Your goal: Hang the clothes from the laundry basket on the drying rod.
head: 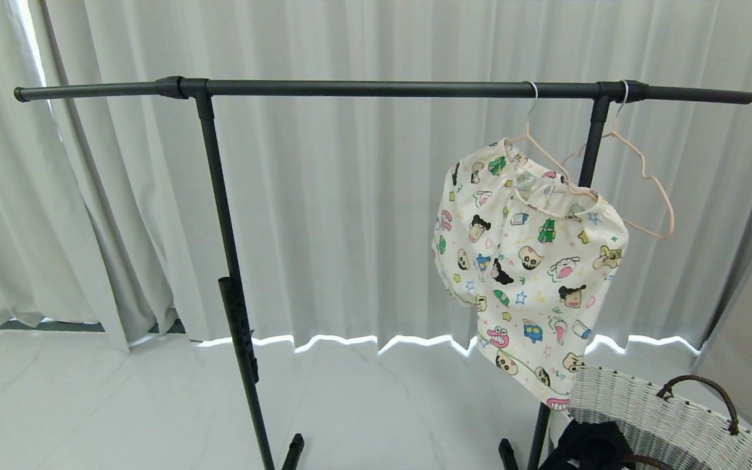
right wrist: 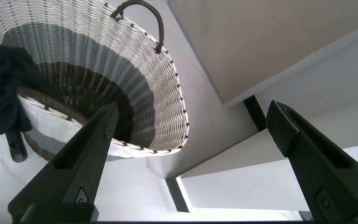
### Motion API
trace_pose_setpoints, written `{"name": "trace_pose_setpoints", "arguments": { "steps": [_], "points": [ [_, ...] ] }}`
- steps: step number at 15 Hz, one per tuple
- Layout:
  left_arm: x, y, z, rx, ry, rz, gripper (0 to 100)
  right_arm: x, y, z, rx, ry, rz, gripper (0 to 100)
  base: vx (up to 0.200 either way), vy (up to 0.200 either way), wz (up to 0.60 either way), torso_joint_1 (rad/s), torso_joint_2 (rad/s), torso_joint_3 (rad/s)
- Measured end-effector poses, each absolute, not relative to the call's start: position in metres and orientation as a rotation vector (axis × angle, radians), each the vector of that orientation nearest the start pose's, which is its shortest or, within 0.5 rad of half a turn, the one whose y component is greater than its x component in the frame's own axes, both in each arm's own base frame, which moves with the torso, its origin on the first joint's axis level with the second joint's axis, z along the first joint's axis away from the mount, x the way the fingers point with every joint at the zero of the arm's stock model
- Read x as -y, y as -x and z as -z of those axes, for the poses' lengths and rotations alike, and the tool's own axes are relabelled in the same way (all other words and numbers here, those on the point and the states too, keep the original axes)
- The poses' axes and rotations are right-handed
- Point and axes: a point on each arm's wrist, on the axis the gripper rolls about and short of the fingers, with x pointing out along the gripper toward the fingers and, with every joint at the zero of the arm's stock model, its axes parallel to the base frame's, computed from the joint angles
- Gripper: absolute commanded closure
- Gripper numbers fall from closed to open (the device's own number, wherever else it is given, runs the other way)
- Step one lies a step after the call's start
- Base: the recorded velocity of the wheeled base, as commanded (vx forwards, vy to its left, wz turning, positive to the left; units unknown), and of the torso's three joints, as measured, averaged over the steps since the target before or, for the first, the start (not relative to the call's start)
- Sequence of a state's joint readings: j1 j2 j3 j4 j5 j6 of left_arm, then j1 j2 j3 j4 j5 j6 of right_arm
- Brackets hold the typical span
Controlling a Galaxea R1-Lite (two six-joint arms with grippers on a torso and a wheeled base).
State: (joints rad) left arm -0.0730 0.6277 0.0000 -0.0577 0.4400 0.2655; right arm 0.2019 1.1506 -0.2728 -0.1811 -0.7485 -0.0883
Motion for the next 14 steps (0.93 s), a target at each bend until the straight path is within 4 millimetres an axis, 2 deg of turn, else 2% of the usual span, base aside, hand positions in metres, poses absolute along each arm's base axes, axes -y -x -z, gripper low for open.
{"name": "trace_pose_setpoints", "arguments": {
  "steps": [1,8,10,14],
  "points": [
    [-0.008,-0.028,-0.081,-0.600,-0.401,-0.282,0,-0.009,-0.122,-0.126,-0.651,0.406,0.497,0,0.000,0.000,0.00,0.000,0.00,0.000],
    [-0.007,-0.028,-0.080,-0.603,-0.403,-0.279,0,-0.009,-0.117,-0.116,-0.692,0.425,0.487,0,0.200,0.000,0.00,0.001,0.00,0.005],
    [-0.007,-0.028,-0.080,-0.602,-0.403,-0.278,0,-0.009,-0.117,-0.112,-0.712,0.431,0.476,0,0.000,0.000,0.00,0.000,0.00,0.000],
    [-0.007,-0.028,-0.080,-0.603,-0.405,-0.275,0,-0.018,-0.136,-0.097,-0.754,0.417,0.341,0,0.000,0.000,0.00,0.000,0.00,0.000]
  ]
}}
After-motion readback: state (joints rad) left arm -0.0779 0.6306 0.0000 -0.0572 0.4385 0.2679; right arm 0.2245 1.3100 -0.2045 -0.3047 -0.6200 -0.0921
